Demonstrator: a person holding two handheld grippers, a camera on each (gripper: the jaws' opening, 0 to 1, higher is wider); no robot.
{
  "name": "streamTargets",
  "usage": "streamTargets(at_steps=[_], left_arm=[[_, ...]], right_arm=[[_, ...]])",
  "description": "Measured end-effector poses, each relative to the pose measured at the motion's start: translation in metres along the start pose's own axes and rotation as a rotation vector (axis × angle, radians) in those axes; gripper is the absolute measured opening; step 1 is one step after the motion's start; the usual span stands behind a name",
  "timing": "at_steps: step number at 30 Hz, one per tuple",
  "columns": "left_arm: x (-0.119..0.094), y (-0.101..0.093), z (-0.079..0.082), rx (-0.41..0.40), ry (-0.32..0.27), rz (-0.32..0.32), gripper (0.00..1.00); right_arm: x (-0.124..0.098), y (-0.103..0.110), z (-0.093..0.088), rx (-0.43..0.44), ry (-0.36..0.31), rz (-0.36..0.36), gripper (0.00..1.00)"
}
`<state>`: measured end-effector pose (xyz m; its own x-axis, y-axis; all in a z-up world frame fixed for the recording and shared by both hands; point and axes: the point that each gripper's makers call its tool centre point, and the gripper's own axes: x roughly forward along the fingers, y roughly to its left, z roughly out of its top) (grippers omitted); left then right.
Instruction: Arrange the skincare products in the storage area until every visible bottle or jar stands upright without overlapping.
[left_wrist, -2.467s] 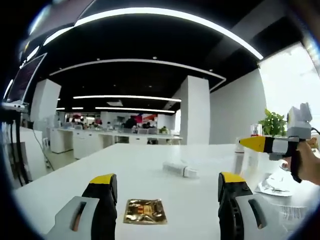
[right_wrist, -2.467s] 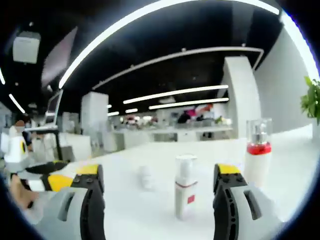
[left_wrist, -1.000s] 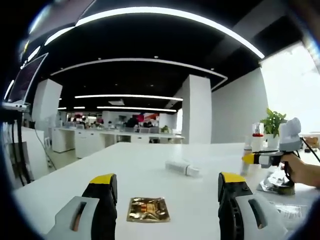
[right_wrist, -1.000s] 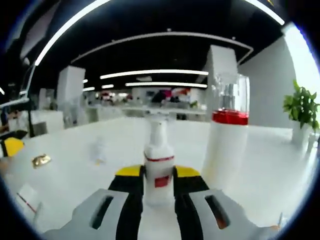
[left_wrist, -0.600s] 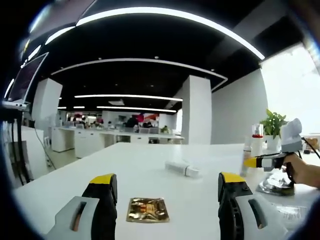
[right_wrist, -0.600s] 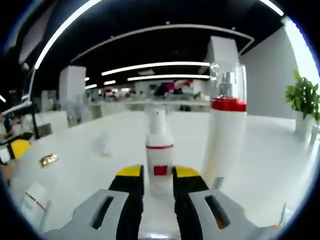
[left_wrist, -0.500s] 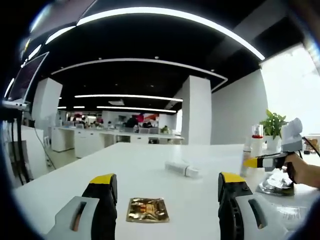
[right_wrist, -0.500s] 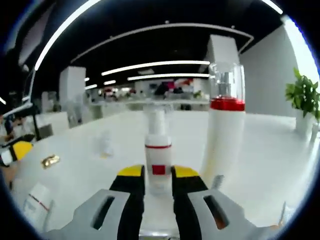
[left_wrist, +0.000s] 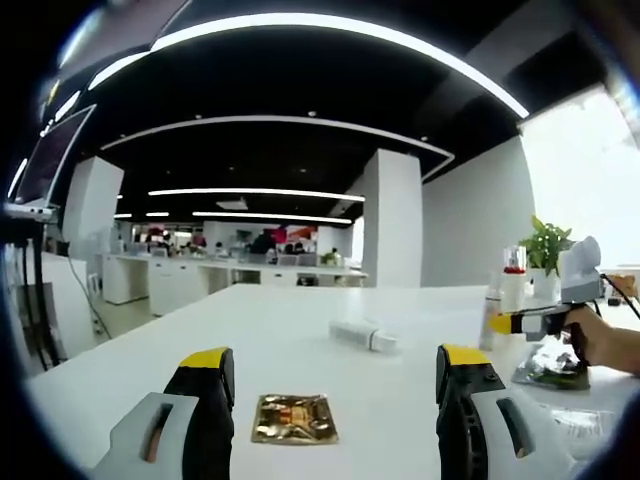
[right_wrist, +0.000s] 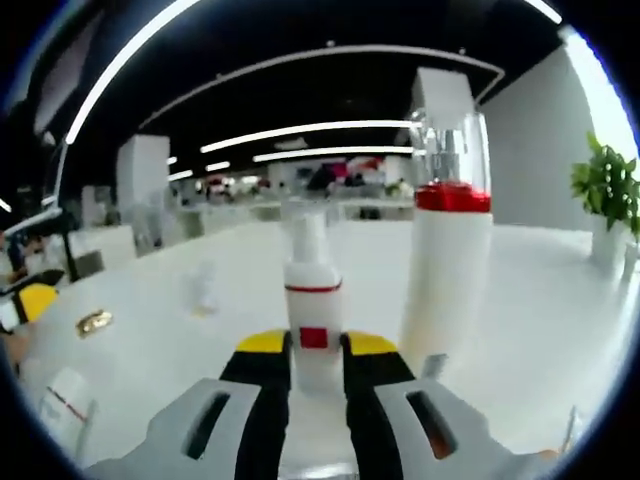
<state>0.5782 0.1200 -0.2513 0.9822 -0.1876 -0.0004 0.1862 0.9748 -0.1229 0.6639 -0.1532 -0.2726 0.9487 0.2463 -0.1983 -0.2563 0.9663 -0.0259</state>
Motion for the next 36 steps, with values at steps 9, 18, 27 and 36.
streamTargets(at_steps=[9, 18, 27, 36], left_arm=[[0.001, -0.001, -0.001, 0.007, 0.004, 0.0, 0.85], [-0.001, -0.002, -0.001, 0.005, 0.006, 0.0, 0.85], [-0.001, -0.003, -0.002, 0.009, 0.008, -0.002, 0.85], [-0.002, -0.004, -0.002, 0.006, 0.008, -0.001, 0.85]], right_arm=[[0.001, -0.005, 0.0, 0.005, -0.005, -0.028, 0.19], [-0.005, 0.001, -0.004, -0.005, 0.023, -0.03, 0.2], [0.002, -0.003, -0.01, -0.022, 0.035, -0.047, 0.19], [-0.012, 0.0, 0.009, 0.015, -0.024, -0.027, 0.28]])
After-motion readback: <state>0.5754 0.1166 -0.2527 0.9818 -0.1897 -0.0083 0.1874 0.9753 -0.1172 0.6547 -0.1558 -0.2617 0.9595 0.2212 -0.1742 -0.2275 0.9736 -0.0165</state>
